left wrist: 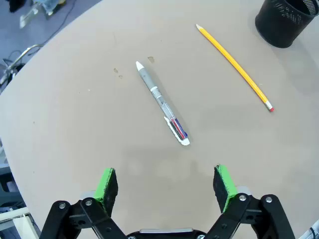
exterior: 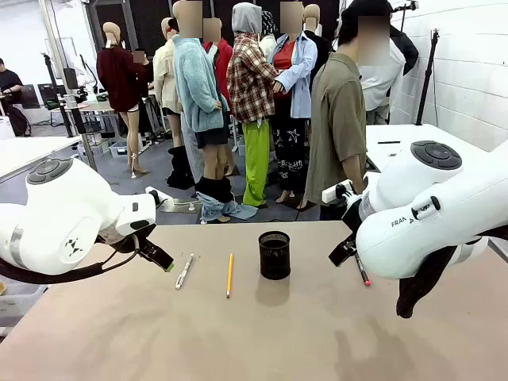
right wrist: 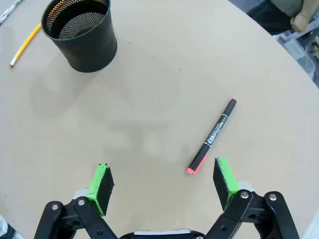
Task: Place the pens into the pen holder.
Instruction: Pick up a writing instrument from the table and place it into the Pen holder.
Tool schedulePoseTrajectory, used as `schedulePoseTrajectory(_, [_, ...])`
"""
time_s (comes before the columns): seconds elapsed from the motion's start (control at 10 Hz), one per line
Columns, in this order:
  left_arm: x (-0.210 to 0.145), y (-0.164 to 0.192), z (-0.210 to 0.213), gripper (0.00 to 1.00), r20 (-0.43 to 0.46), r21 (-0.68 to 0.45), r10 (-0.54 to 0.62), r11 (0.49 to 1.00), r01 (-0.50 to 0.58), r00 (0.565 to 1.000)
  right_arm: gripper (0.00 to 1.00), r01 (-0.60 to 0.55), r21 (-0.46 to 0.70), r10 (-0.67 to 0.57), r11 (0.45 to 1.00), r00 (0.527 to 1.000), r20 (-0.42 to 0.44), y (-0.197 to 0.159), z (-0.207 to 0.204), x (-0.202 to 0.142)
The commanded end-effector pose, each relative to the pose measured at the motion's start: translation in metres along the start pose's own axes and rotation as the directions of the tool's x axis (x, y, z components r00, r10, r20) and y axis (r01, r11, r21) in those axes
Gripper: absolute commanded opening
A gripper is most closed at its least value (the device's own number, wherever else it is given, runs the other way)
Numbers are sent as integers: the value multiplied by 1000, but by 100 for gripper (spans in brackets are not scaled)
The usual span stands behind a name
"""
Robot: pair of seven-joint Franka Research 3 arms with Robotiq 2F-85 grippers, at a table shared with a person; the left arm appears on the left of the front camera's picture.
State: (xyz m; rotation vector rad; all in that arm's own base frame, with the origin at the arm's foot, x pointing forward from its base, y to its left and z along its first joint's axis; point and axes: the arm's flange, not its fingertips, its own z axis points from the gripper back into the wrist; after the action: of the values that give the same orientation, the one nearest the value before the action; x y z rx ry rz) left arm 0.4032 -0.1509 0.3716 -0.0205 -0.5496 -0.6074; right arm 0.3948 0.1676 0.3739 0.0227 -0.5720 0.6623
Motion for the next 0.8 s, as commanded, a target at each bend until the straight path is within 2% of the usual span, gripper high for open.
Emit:
schedulePoseTrajectory(0.0, [0, 0, 0, 100, 0, 0, 0, 1000, 0, 1000, 100, 0, 0, 0, 1000, 1000, 0, 0, 0, 0])
schedulePoseTrajectory(0.7, [0, 0, 0, 100, 0, 0, 0, 1000, 0, 1000, 100, 0, 0, 0, 1000, 1000, 0, 0, 0, 0])
